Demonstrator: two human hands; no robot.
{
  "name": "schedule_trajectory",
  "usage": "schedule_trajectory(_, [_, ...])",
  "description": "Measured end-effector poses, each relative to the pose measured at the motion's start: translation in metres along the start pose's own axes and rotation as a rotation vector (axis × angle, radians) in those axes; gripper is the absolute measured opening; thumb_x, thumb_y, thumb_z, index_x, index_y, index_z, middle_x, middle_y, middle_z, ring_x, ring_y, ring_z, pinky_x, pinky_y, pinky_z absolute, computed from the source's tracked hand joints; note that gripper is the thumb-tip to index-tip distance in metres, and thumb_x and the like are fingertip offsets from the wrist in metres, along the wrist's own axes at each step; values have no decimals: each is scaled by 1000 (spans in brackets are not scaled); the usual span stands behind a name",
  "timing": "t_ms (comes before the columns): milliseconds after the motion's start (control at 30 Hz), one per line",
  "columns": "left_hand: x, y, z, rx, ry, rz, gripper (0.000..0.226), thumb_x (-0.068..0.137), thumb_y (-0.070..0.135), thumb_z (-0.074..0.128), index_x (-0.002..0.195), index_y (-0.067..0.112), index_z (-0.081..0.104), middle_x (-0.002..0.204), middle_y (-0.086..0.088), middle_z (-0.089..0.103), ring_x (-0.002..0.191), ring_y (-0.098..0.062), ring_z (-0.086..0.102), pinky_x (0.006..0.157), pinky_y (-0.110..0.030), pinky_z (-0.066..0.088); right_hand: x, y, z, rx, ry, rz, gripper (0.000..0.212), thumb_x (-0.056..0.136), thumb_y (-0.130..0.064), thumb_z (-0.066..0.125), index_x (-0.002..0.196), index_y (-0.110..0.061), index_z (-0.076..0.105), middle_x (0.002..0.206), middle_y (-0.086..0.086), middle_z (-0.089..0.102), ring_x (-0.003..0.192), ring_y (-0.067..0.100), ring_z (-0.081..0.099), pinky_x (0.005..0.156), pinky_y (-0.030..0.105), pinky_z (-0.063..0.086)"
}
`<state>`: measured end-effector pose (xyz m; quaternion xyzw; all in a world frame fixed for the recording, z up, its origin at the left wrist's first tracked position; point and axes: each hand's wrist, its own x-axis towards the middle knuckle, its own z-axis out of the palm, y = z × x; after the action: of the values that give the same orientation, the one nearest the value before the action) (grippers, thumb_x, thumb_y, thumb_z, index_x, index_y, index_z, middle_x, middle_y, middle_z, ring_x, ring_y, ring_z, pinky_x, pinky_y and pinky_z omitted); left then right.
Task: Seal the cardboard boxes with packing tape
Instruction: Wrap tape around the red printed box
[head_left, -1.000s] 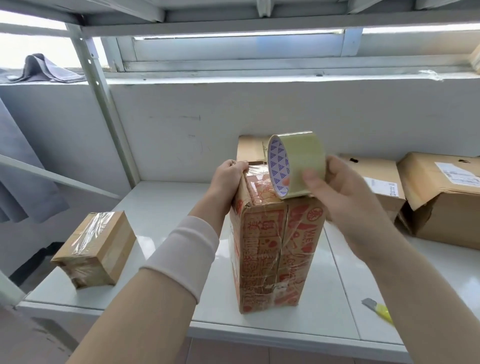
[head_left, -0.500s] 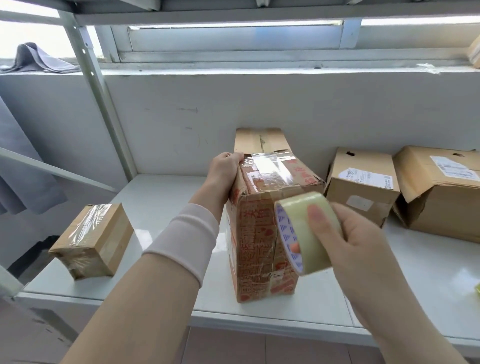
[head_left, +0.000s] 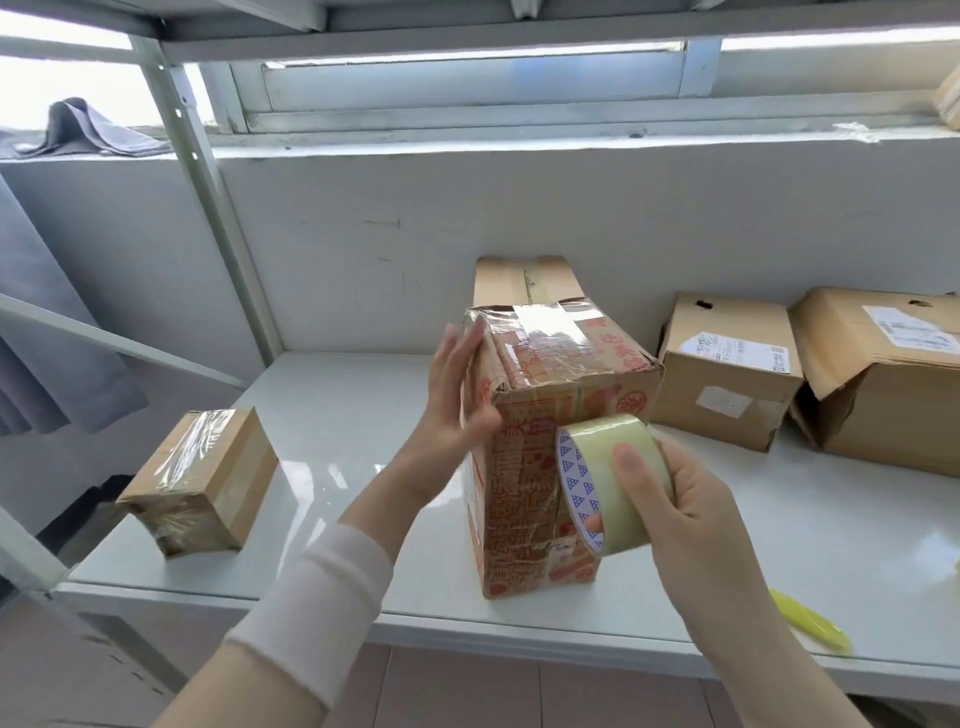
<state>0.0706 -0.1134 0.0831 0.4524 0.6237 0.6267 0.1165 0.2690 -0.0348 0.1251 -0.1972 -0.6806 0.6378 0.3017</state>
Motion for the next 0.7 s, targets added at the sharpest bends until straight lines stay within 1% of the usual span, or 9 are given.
schedule_trajectory(33, [-7,-7,-1,41,-44,11,96,63,72,68,142,57,14,159,8,4,147,-8,3,117,-42,19,0,1,0,-1,-1,-2,45,68,-48,49,91,-13,63,58,0,67,47,8,62,41,16,46])
schedule_trajectory(100, [-10,-10,-3,112,-34,33,109,58,71,72,145,44,13,157,2,14,144,-5,15,114,-27,27,2,0,1,-7,-6,-8,43,70,-47,48,91,-13,62,57,0,66,47,8,62,43,16,46])
schedule_trajectory(167, [-5,-3,-2,165,15,56,104,58,72,71,142,38,19,151,2,27,136,5,28,102,-10,33,7,-6,2,-7,-17,-17,38,73,-46,47,89,-15,61,56,-2,65,47,6,61,43,15,46])
schedule_trajectory(267, [-4,8,8,58,105,9,95,56,58,75,137,38,30,137,7,44,118,13,44,88,-6,40,16,-22,-1,-27,-53,-52,29,85,-39,47,87,-14,61,55,-6,64,46,2,59,41,14,44])
schedule_trajectory(300, [-5,12,12,-47,154,-16,89,56,51,74,135,36,34,132,8,48,111,13,50,83,-8,44,18,-29,-2,-30,-69,-65,28,88,-38,47,87,-14,61,54,-6,64,46,3,59,42,15,45])
schedule_trajectory(367, [-6,17,20,-272,241,-76,84,55,46,72,132,32,40,124,4,55,108,-2,59,80,-19,51,27,-43,-3,-37,-94,-76,29,90,-40,47,84,-15,60,53,-5,65,46,4,59,43,17,48])
schedule_trajectory(467, [-6,18,32,-406,333,-267,89,52,52,73,131,27,42,124,-6,58,107,-21,64,82,-38,57,49,-55,-2,-45,-111,-48,35,92,-44,48,74,-15,58,50,-4,65,44,7,58,44,18,49])
schedule_trajectory(600, [-1,0,36,-471,432,-459,94,55,56,77,134,17,44,121,-17,62,100,-33,67,77,-46,57,80,-49,9,-79,-126,8,43,90,-49,50,69,-13,61,51,-4,65,45,9,58,47,18,50])
schedule_trajectory(700, [9,-13,27,-528,452,-549,98,54,57,78,133,9,46,117,-23,63,99,-41,65,71,-44,57,100,-28,24,-56,-76,-16,38,90,-50,49,78,-16,62,63,-2,69,54,11,62,58,24,54])
